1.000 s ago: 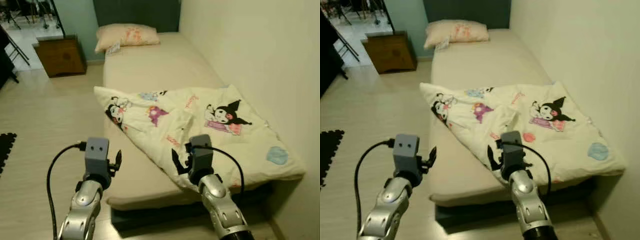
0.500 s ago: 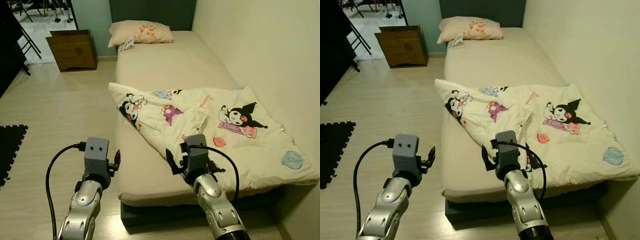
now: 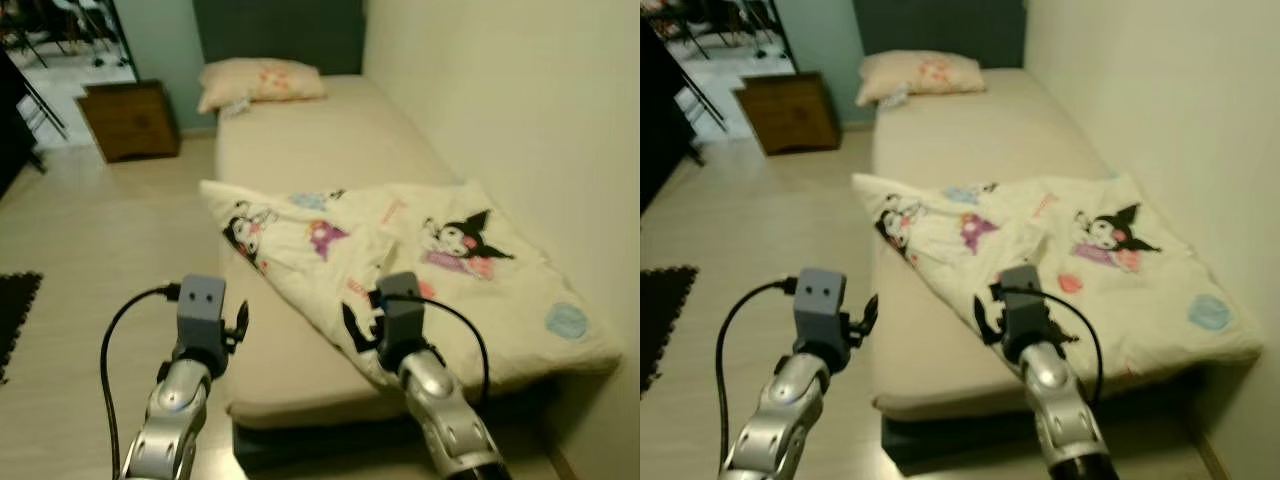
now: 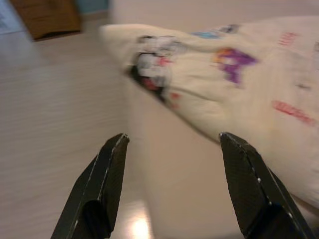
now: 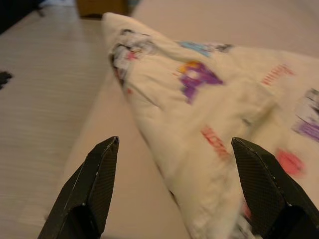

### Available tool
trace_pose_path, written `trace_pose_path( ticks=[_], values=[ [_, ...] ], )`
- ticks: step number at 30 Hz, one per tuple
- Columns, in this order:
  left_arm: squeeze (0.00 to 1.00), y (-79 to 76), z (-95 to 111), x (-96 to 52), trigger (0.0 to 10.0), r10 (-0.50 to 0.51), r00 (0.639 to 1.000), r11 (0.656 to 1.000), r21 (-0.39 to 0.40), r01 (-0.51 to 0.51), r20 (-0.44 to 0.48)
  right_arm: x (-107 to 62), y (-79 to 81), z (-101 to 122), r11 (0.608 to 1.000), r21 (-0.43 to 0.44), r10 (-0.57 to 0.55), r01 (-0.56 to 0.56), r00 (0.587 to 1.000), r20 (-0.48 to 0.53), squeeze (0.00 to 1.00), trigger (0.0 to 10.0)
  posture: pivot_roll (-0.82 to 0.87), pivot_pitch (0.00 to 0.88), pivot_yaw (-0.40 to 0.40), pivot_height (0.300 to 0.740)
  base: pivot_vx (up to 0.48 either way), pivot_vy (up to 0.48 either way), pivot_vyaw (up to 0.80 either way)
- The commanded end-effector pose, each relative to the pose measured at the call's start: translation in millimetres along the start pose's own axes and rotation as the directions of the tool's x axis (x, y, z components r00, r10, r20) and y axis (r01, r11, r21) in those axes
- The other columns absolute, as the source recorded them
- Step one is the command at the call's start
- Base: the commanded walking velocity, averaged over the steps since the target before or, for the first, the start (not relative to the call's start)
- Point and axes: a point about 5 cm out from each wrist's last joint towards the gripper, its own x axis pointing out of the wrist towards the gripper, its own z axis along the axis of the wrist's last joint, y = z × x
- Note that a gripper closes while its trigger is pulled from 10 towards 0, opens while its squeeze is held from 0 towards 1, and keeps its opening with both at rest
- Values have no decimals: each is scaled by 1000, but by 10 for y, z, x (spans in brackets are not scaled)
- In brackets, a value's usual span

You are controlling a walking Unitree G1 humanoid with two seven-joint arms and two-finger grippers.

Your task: Clean up the room

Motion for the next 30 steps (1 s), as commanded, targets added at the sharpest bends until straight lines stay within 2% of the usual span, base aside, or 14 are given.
trace_pose_path(
  ticks=[1, 8, 30],
  values=[
    [0, 40, -34, -18, 10000, 11, 1000, 1000, 8, -11, -14, -8, 75, -44, 1000, 21, 18, -17, 1000, -8, 0, 10000, -78, 139, 26, 740, 386, 0, 0],
    [0, 35, -22, -22, 10000, 3, 1000, 1000, -3, -3, -4, -8, 50, -51, 1000, 23, -1, 2, 1000, -12, 0, 10000, -77, 137, 27, 740, 356, 0, 0],
    [0, 16, -20, -47, 10000, -3, 1000, 1000, 15, 3, 12, -19, 77, -76, 1000, 25, 11, -10, 1000, -14, 0, 10000, -76, 128, 25, 740, 0, 0, 0]
  ],
)
